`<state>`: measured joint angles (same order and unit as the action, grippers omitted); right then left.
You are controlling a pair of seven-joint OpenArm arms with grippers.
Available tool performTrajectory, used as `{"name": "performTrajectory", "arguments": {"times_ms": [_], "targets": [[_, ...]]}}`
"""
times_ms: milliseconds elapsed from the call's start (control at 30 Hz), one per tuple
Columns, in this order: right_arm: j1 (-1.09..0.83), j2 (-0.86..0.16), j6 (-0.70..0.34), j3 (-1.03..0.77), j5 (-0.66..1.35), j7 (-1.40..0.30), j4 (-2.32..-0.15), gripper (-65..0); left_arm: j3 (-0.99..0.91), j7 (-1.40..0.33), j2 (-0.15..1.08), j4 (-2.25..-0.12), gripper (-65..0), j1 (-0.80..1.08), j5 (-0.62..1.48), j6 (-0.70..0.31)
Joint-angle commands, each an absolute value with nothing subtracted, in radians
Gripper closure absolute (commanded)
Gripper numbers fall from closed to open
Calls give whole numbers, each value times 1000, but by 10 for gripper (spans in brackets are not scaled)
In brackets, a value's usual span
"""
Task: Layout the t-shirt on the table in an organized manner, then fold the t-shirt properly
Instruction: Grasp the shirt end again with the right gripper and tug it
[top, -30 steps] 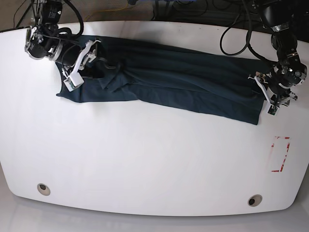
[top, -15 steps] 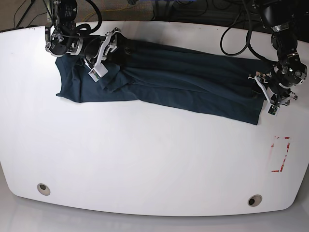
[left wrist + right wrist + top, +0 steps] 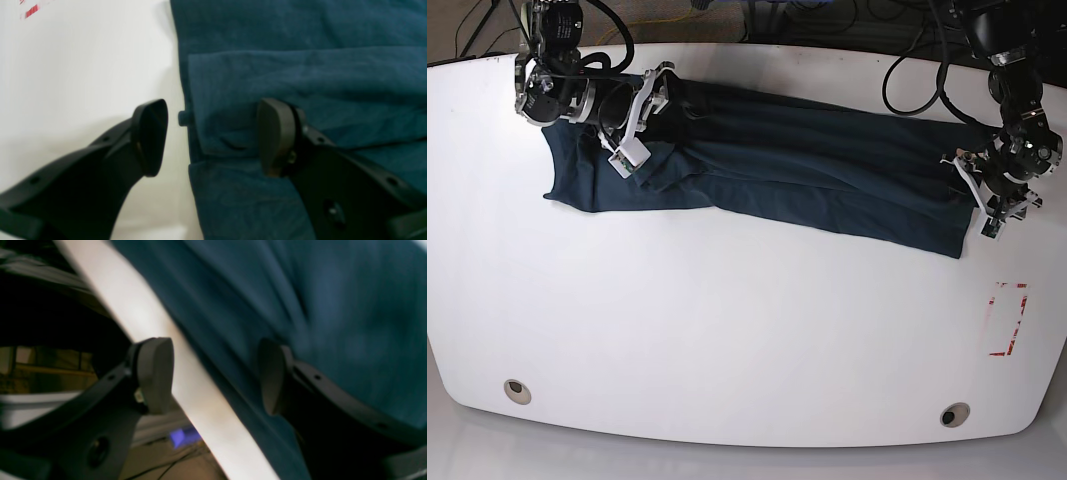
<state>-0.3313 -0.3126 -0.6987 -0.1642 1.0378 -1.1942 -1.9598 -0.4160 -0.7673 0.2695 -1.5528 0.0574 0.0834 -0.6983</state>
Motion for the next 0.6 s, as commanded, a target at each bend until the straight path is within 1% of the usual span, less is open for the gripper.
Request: {"name": "performTrajectory", "arguments": {"times_ms": [0,200,400,567], "targets": [[-326,-331,-698,-171,1081,-1201,-2002,-373,-420,-750,283,-1573,-392,41,93,-698],[-309,-344,-698,-209,1121,-1201,-1997,-373,-420,-750,283,-1573,-392,41,93,-698],[-286,-326,-698,-274,1040,-1201,-1949,-373,-420,-750,283,-1573,-392,41,93,-698],[-257,-326,-698,-266,993,-1201,-1870,-373,-420,-750,285,-1573,-392,41,93,-698]]}}
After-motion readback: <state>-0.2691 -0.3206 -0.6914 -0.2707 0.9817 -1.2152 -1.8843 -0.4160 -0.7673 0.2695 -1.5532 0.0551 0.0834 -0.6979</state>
